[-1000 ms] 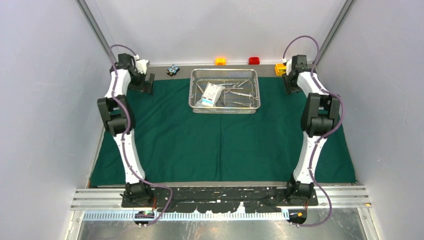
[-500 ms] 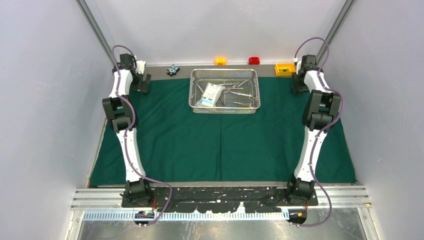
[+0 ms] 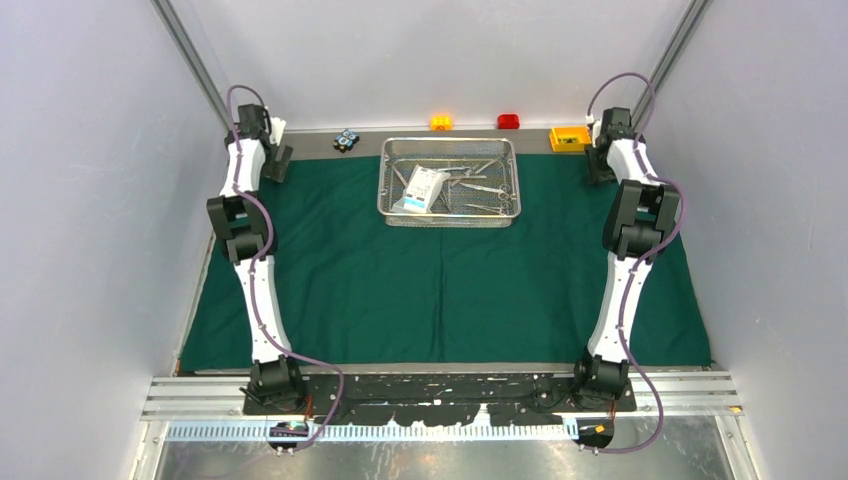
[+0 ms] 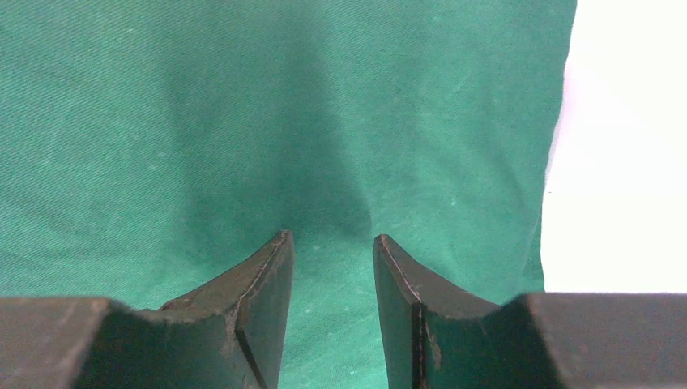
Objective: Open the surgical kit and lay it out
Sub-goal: Smooth out the surgical kit at the center of the board.
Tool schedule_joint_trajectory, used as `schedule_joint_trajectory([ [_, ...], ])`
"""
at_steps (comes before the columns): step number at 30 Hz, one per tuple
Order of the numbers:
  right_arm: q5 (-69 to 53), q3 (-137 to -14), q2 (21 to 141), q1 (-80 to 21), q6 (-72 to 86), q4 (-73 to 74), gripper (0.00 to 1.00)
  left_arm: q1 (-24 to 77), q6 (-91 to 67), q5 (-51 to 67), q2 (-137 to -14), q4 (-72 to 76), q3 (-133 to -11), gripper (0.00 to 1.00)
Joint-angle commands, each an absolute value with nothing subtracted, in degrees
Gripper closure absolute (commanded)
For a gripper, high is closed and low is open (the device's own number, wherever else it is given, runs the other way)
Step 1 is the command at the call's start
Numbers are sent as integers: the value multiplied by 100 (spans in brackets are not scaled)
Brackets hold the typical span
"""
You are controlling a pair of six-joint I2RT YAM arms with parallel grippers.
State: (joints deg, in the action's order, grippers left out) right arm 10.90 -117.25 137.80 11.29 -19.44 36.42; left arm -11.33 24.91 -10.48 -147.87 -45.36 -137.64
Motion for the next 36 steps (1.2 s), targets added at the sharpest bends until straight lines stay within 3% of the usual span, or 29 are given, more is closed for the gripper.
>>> schedule_joint_trajectory([
  [1,1303,-12225,13919,1313,-1975,3841,54,-1369,2733,-1600,-15265,-4535,-13921,2],
  [13,875,-12634,13359,1641,-1692,4154,53,-1471,2554,-1755,-15408,-4541,-14658,0],
  [19,-102,-11699,12216,1661,-1673,4091,52,-1468,1850,-819,-14571,-4615,-14462,0],
  [26,-572,-9438,10802,1662,-2062,3816,51,-1460,1514,680,-13002,-4173,-12383,0],
  [36,-265,-7316,10291,1698,-2663,3226,52,-1557,2313,874,-11381,-3249,-9081,0],
])
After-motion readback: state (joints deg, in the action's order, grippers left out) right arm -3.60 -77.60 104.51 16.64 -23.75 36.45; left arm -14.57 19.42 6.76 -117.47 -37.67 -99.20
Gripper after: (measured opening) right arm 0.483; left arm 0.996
